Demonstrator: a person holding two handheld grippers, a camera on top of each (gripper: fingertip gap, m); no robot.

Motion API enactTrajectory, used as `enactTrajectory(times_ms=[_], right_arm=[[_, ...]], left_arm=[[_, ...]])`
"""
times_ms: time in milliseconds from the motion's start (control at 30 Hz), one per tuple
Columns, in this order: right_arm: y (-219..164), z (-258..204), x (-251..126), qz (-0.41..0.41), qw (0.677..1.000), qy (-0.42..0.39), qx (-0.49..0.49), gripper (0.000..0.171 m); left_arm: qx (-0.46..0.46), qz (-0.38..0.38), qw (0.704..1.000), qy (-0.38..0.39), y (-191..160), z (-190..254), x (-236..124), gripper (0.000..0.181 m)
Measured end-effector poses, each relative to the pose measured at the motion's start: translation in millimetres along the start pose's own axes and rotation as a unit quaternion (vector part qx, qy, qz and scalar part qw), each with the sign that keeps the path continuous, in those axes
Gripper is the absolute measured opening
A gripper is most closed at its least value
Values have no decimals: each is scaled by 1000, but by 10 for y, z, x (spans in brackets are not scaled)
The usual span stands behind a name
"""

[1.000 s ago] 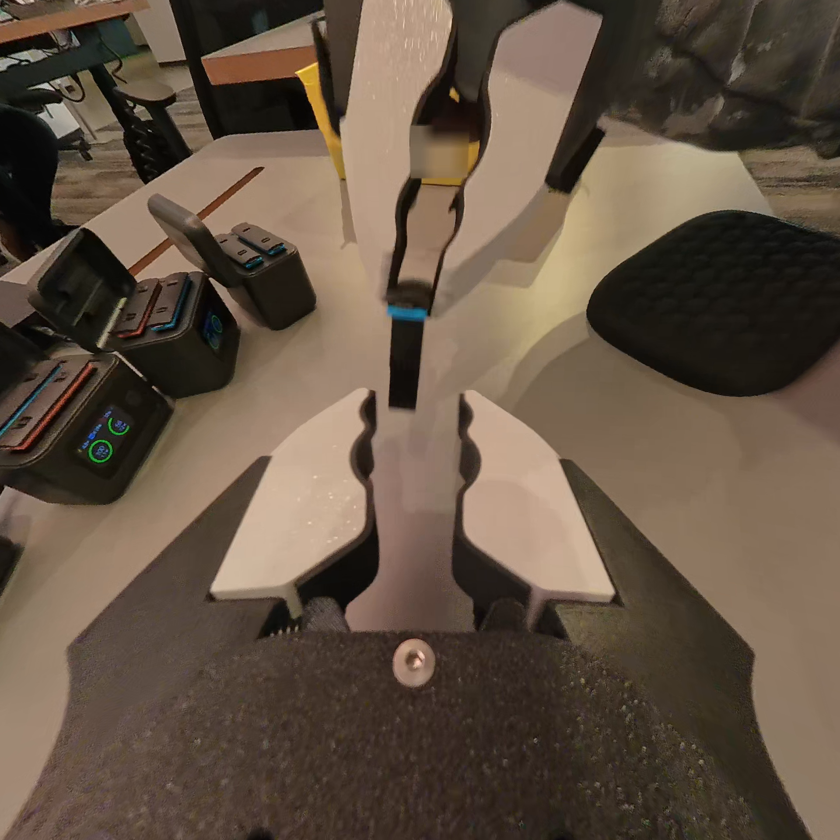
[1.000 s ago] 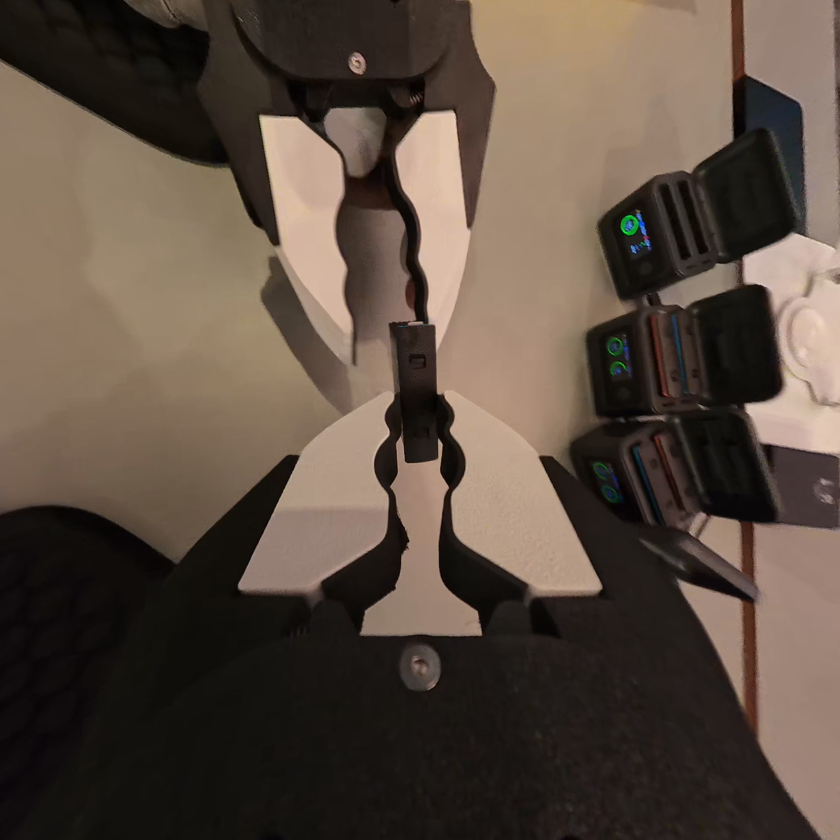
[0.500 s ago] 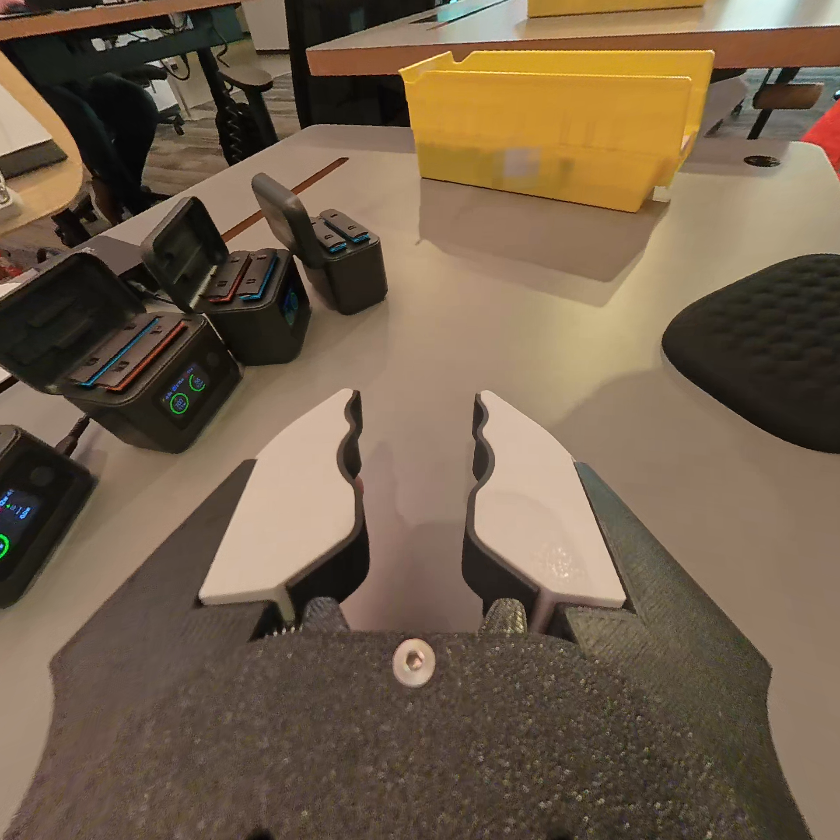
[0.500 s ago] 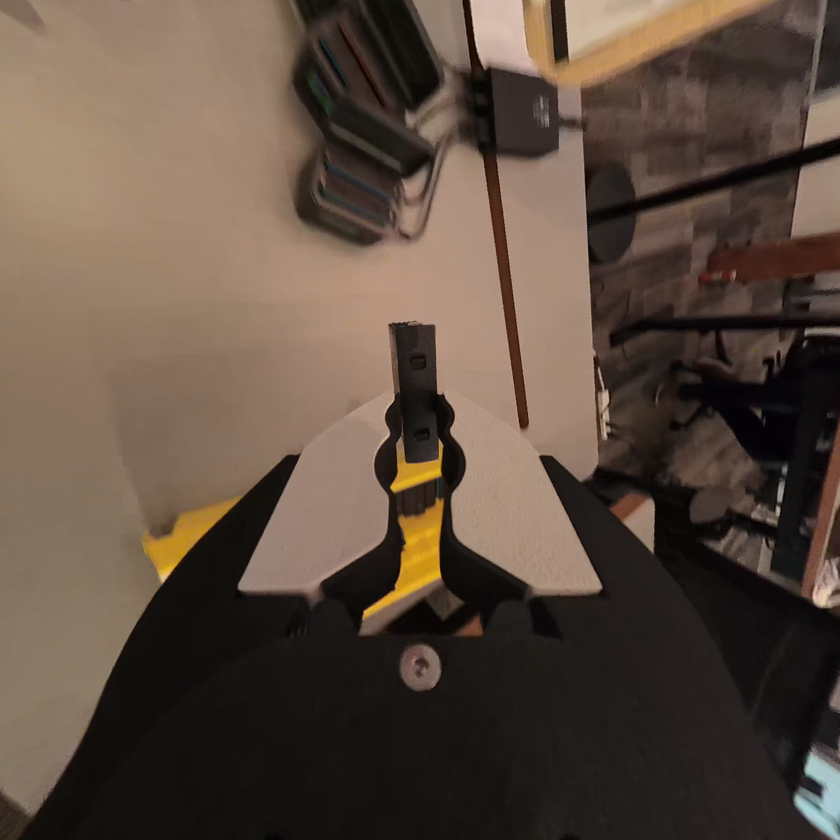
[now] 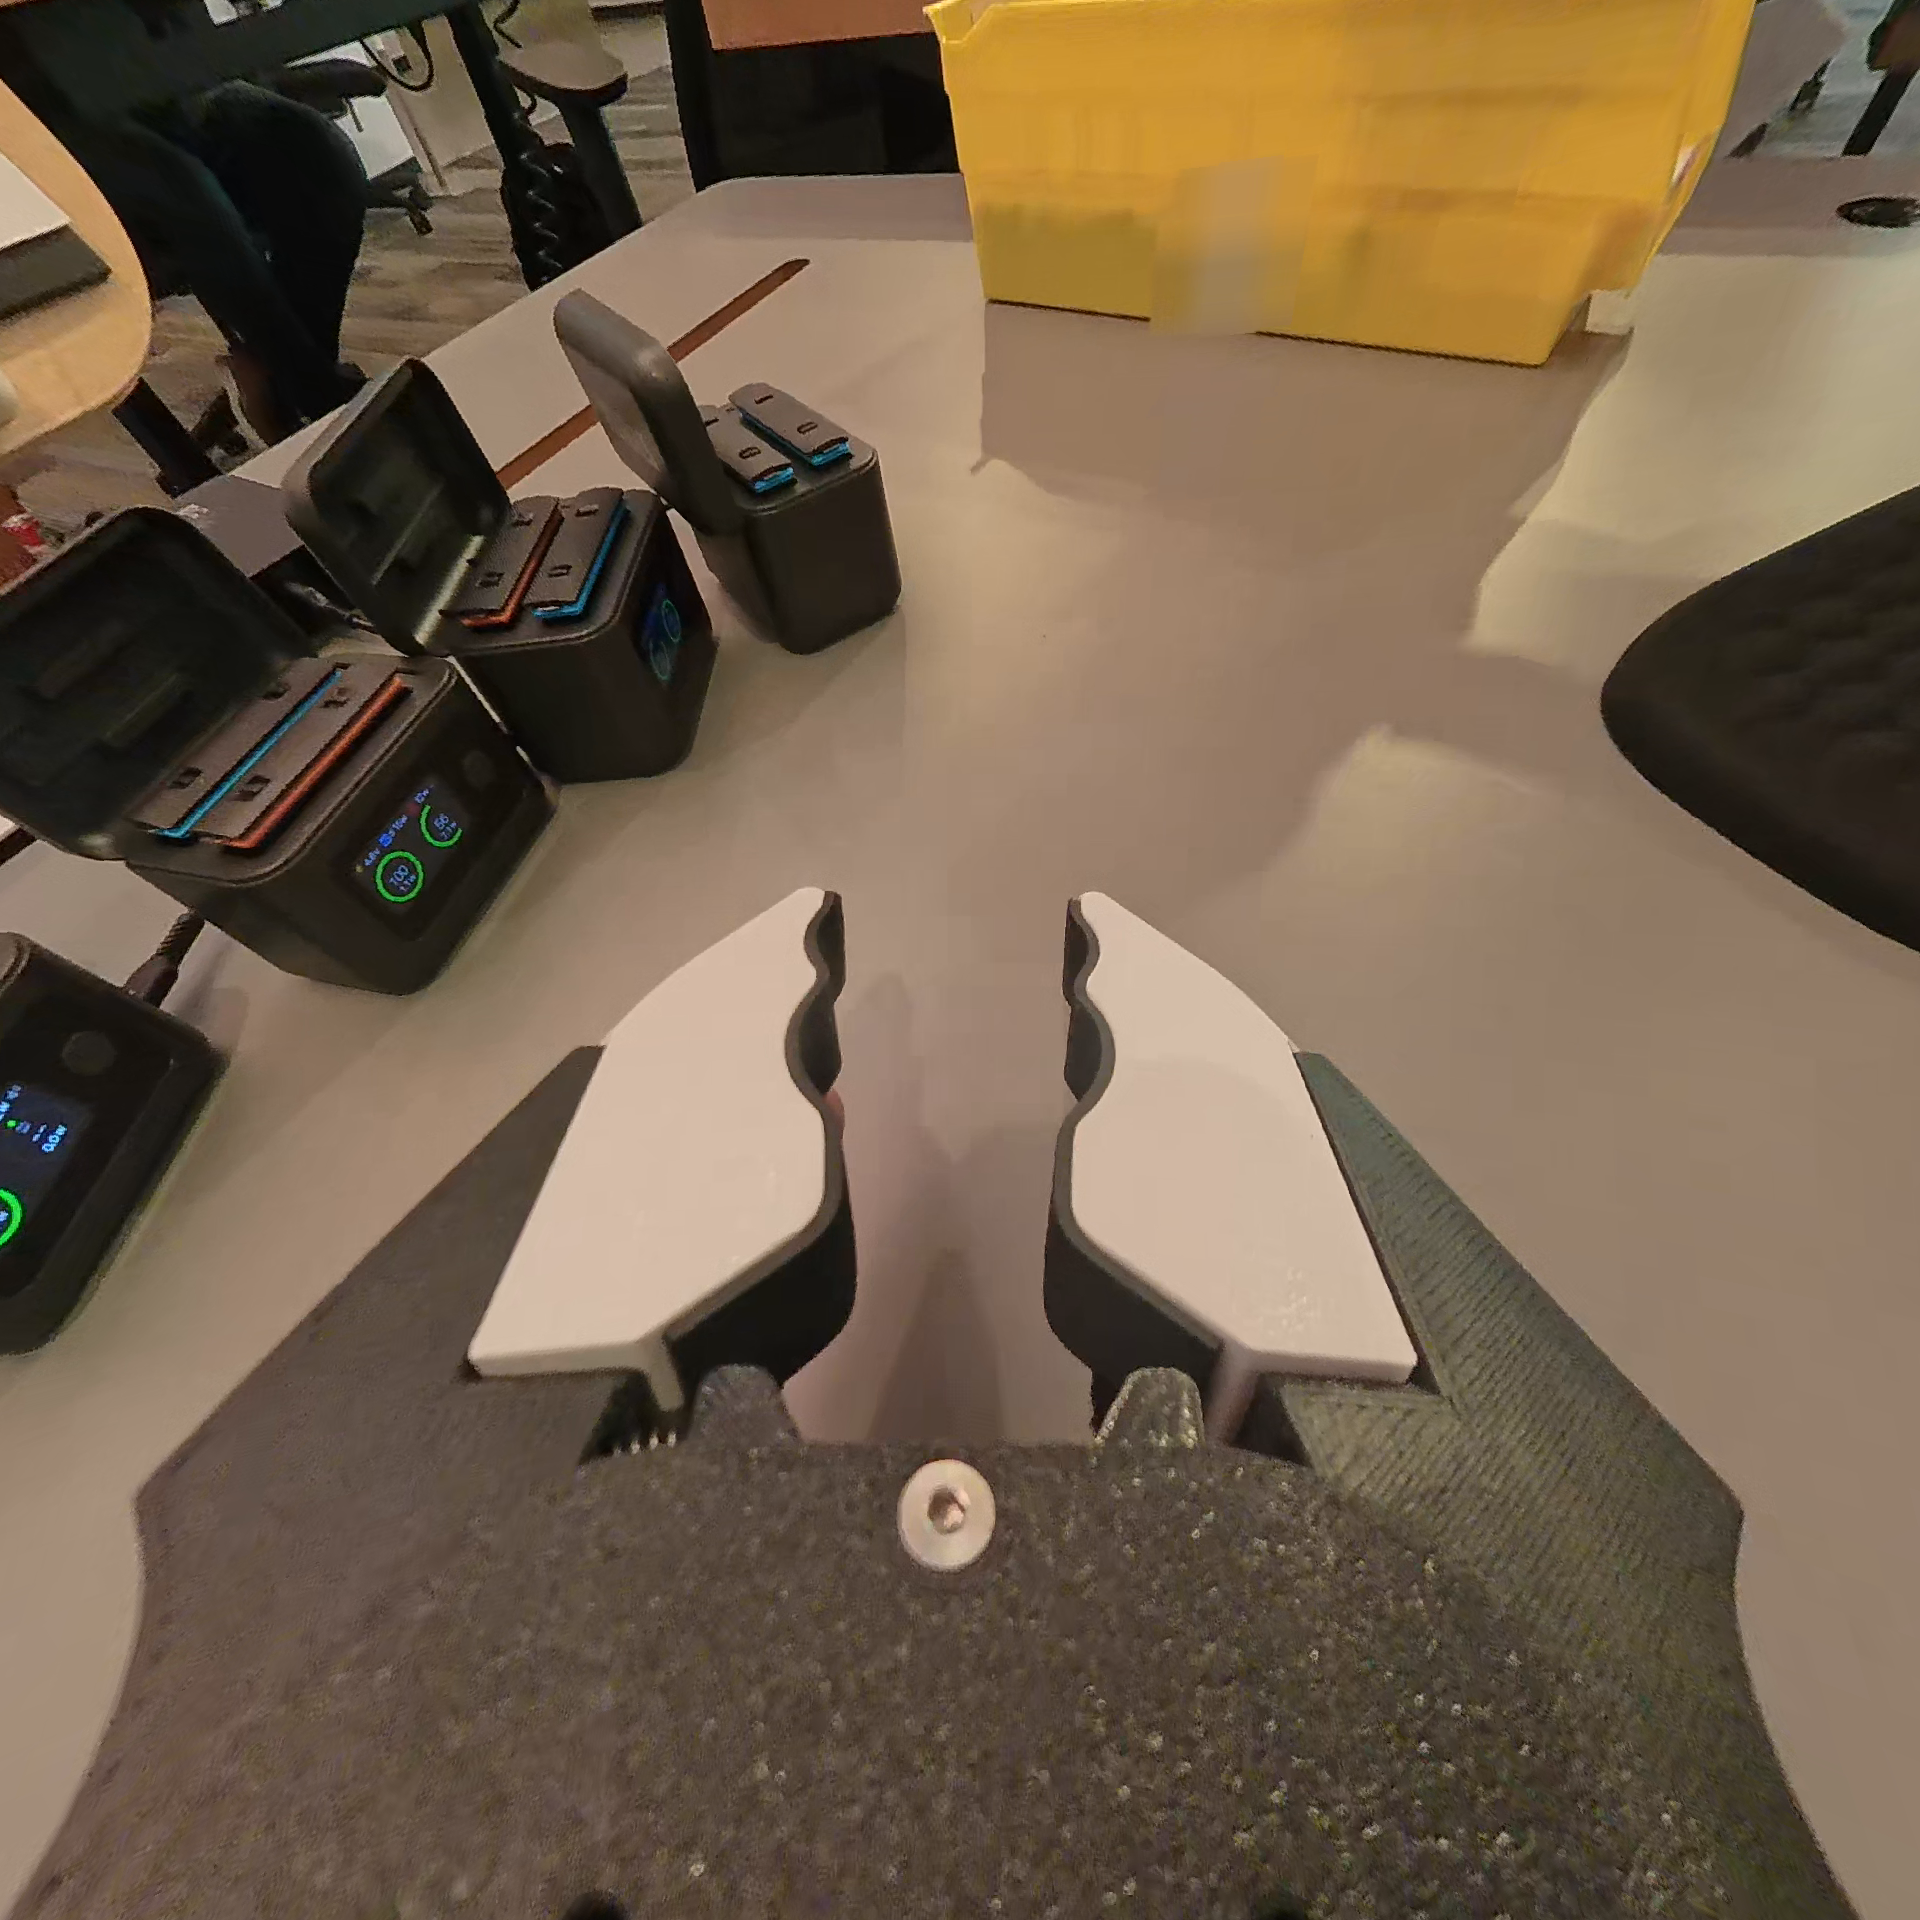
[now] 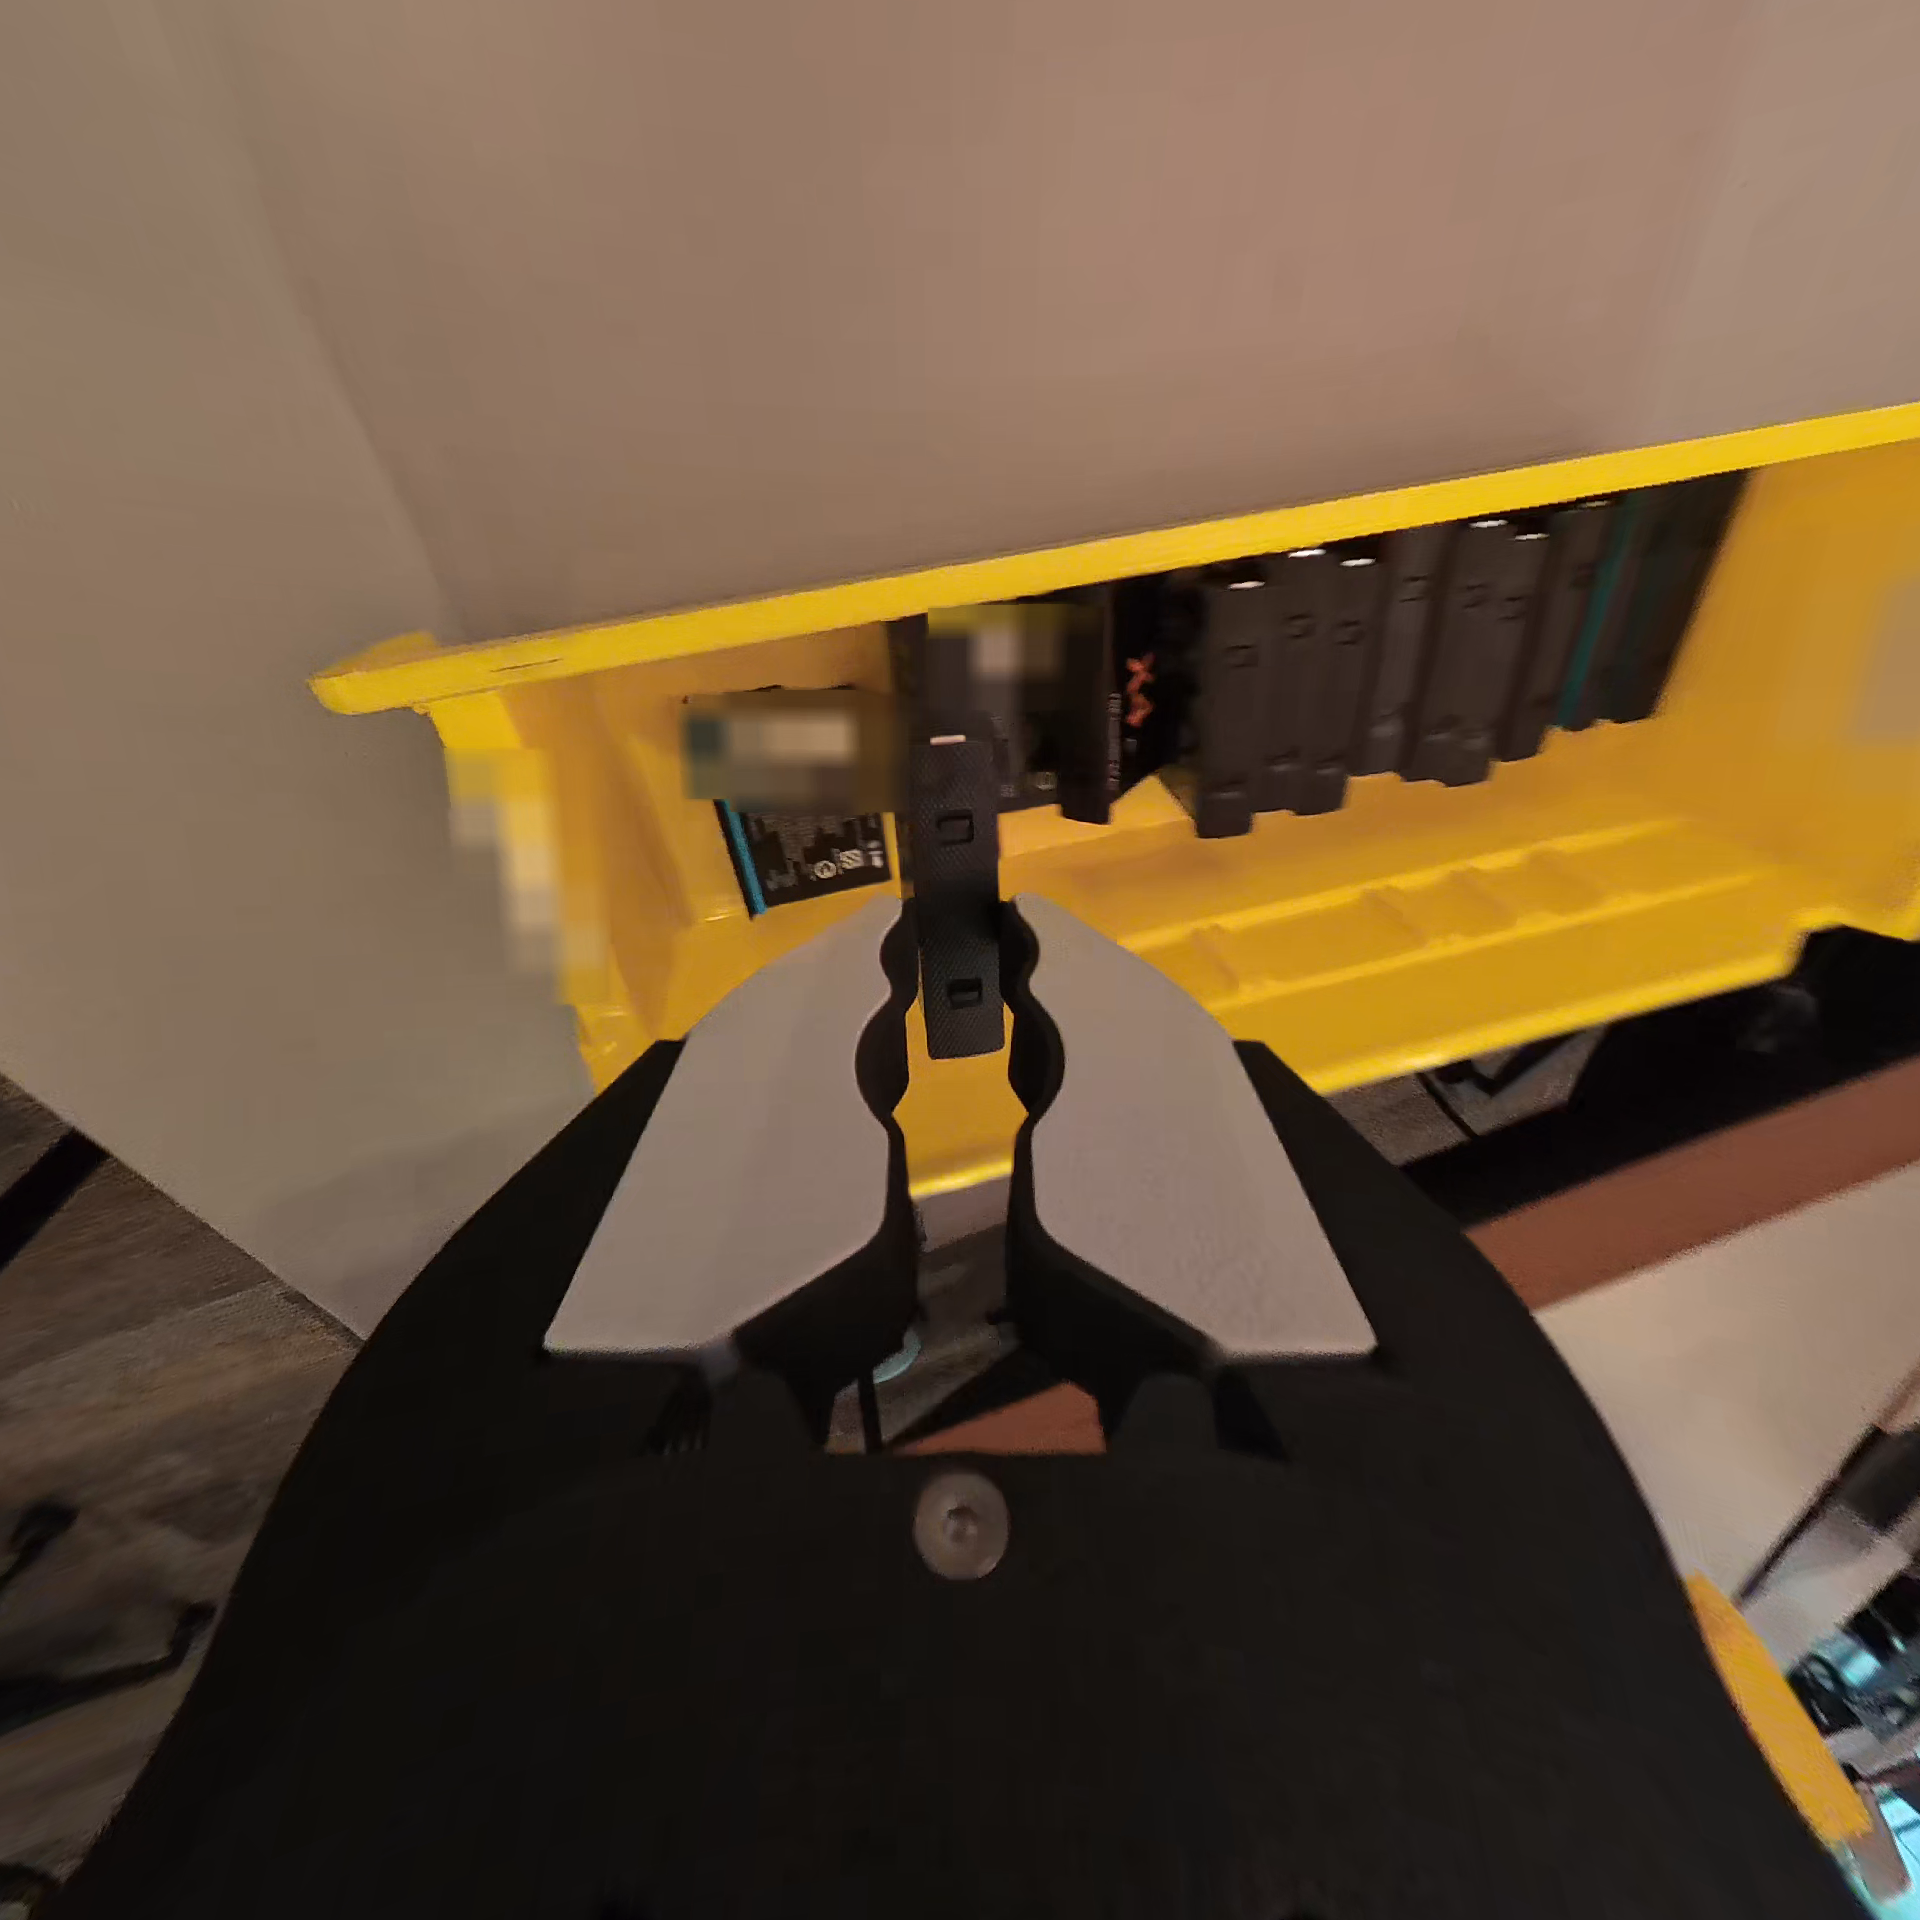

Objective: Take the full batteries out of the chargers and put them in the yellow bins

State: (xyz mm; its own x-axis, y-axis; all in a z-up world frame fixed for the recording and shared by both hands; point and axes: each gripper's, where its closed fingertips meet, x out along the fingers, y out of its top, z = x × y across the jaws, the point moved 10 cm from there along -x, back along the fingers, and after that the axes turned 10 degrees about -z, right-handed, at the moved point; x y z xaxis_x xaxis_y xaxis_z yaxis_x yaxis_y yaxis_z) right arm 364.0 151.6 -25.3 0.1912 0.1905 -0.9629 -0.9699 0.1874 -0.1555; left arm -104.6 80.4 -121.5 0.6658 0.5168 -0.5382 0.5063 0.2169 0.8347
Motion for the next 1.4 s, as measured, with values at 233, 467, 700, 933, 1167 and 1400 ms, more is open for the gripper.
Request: enactTrajectory(times_ms=[233, 467, 700, 933, 1167, 1400], right_arm=[[59, -148, 315, 9, 999, 25, -18, 14], [85, -135, 375, -5, 1000, 15, -20, 15], [100, -50, 236, 5, 999, -40, 16, 20], [368, 82, -321, 126, 982, -111, 86, 42], [1181, -93, -662, 307, 935, -151, 89, 48], [2115, -204, -675, 462, 866, -132, 137, 46]], left_arm=[[-8, 0, 1000, 14, -2, -18, 3, 39], [-14, 3, 1000, 22, -3, -33, -2, 39], [-10, -5, 999, 33, -7, -30, 11, 38], [-14, -8, 999, 39, -10, -48, 13, 38], [-20, -7, 998, 57, -17, -82, 4, 38], [-43, -9, 996, 76, -20, -147, 6, 39]])
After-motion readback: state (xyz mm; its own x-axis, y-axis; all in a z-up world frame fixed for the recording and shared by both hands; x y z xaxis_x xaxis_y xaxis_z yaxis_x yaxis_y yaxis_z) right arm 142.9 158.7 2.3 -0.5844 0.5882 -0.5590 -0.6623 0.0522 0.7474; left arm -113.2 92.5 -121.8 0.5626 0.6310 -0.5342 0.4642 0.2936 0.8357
